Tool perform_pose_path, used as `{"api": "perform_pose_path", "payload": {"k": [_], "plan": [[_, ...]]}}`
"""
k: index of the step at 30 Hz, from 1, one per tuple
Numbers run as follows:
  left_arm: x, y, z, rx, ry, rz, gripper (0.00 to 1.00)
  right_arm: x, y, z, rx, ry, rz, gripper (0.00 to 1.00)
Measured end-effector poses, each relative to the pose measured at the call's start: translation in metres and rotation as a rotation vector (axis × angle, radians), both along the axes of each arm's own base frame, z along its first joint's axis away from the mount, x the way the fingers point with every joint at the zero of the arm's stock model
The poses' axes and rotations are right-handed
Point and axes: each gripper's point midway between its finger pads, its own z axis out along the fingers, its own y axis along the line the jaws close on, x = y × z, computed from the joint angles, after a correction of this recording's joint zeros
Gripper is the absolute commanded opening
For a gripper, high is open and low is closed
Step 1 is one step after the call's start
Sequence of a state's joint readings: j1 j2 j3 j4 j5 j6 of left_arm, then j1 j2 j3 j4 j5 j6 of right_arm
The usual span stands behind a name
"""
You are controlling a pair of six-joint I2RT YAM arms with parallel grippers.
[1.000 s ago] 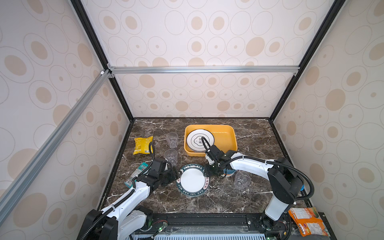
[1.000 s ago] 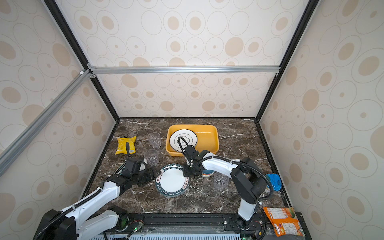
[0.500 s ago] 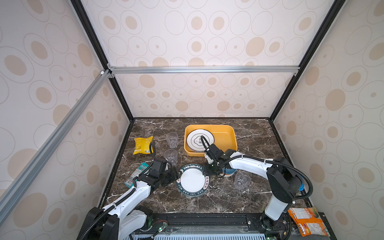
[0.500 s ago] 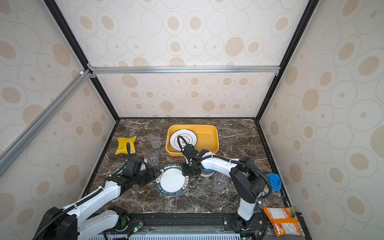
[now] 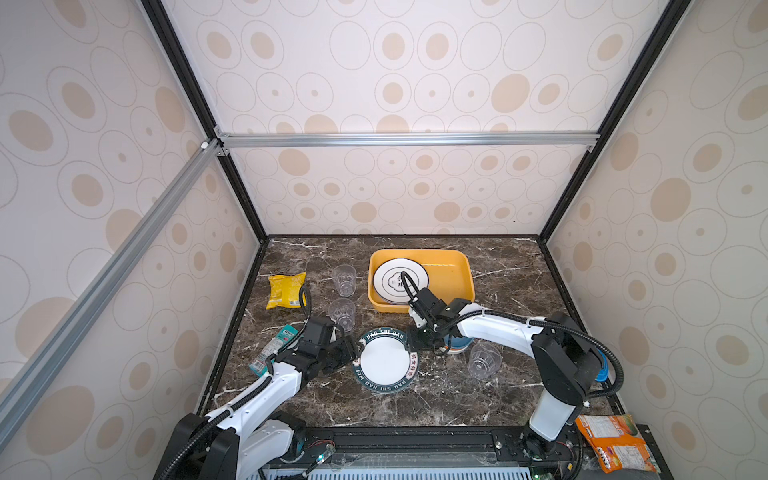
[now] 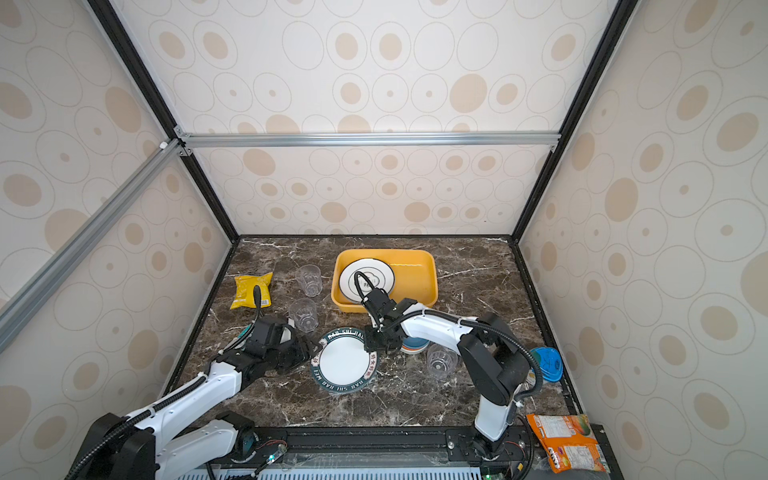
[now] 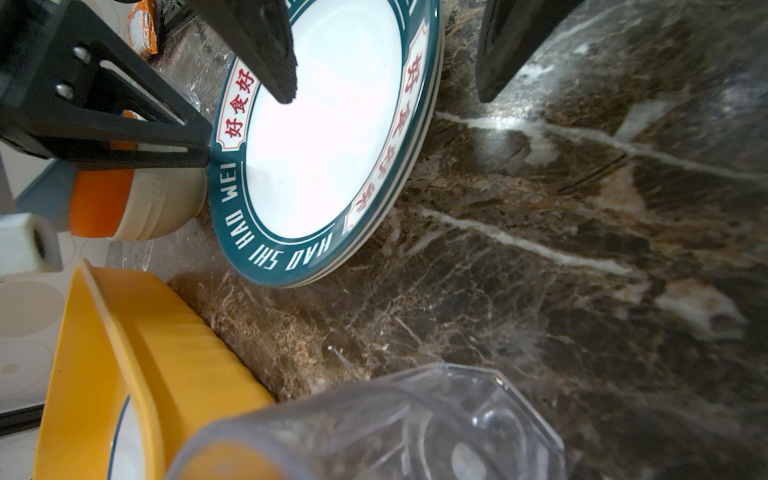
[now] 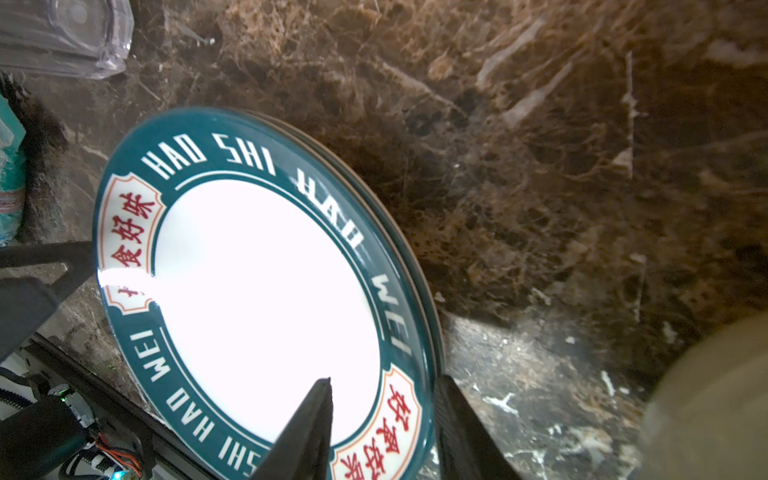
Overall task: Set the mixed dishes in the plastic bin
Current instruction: 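Pinch the rim of the top teal-rimmed plate with the right gripper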
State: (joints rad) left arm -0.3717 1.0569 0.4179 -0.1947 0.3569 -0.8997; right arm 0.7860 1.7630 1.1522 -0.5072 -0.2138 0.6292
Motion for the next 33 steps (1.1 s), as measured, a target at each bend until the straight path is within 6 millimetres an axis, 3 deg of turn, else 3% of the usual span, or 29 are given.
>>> {"api": "perform_pose_path", "payload": {"k": [33], "plan": [[-0.007, 0.004, -0.014, 0.017, 0.026, 0.005, 0.44, -0.004, 0.018, -0.009, 0.039, 0.043, 0.037, 0.39]]}}
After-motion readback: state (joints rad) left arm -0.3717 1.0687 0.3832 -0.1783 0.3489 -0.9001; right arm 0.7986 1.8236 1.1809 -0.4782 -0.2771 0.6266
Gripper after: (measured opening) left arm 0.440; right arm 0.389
